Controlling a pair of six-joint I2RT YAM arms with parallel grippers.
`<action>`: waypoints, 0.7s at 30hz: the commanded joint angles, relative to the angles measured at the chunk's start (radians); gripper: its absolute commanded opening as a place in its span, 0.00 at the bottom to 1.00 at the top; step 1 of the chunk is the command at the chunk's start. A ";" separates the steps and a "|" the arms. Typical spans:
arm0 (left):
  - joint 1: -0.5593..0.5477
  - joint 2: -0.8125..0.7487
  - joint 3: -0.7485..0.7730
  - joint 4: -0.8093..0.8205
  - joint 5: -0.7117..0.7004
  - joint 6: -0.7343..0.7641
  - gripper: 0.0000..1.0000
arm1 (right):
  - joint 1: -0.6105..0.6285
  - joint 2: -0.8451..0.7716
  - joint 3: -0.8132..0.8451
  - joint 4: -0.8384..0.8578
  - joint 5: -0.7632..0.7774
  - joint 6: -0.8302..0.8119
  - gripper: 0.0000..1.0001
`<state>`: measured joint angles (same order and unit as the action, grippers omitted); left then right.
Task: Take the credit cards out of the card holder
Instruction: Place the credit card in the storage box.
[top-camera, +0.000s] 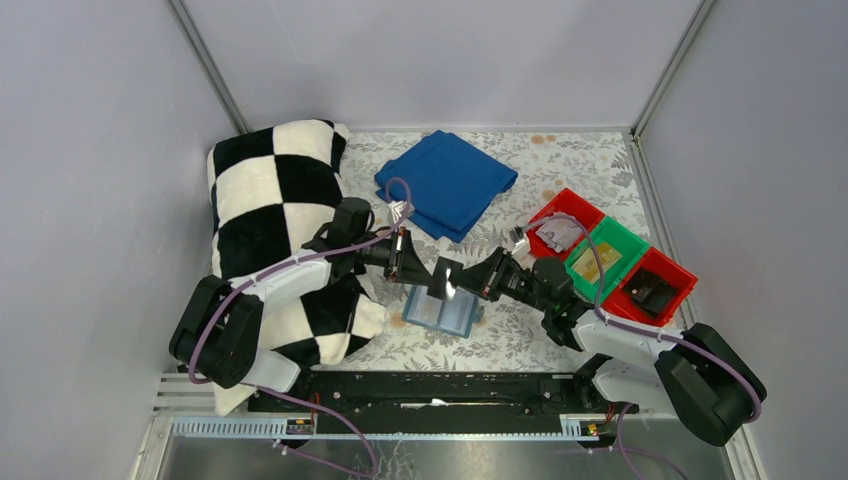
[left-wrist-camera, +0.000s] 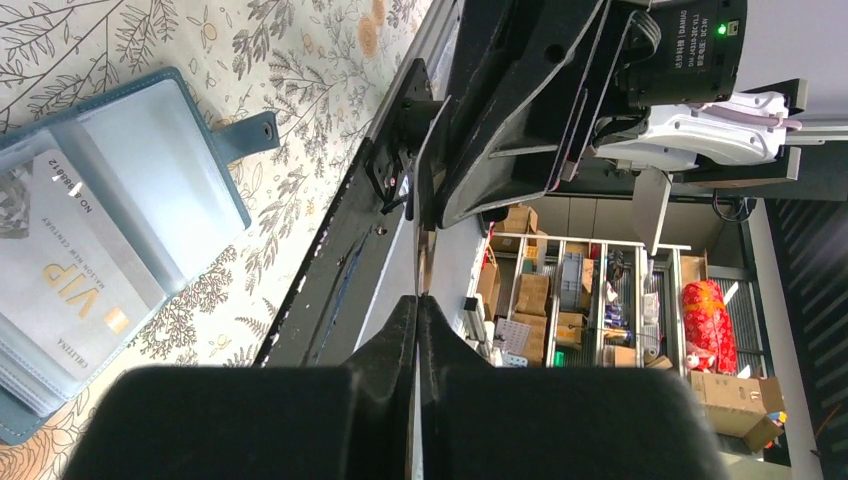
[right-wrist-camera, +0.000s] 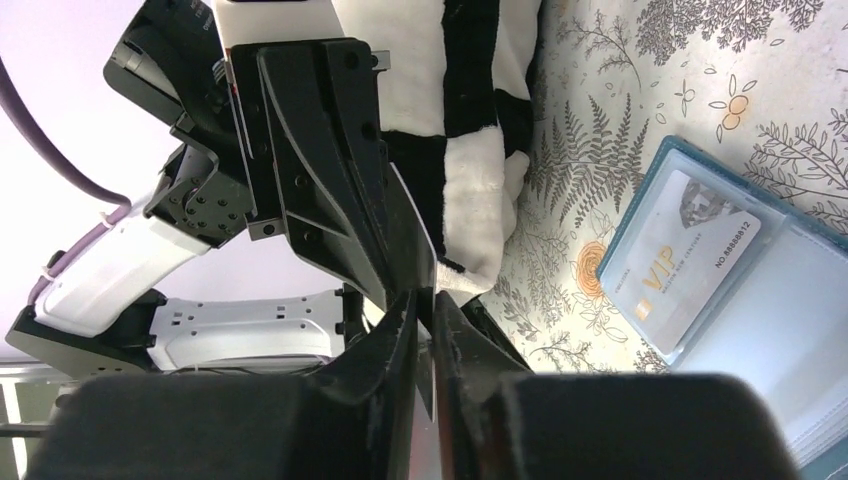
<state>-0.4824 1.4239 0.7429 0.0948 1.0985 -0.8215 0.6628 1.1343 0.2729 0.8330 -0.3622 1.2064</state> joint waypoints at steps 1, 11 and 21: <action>0.004 0.001 0.000 0.070 0.009 -0.008 0.00 | -0.005 -0.003 -0.006 0.069 -0.024 0.004 0.07; 0.007 0.008 0.187 -0.448 -0.357 0.301 0.54 | -0.026 -0.200 0.308 -0.864 0.388 -0.265 0.00; 0.014 -0.091 0.185 -0.469 -0.539 0.300 0.59 | -0.307 -0.021 0.766 -1.492 0.761 -0.561 0.00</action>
<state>-0.4721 1.4048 0.9230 -0.3744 0.6449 -0.5457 0.4206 1.0256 0.9184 -0.3500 0.1909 0.8005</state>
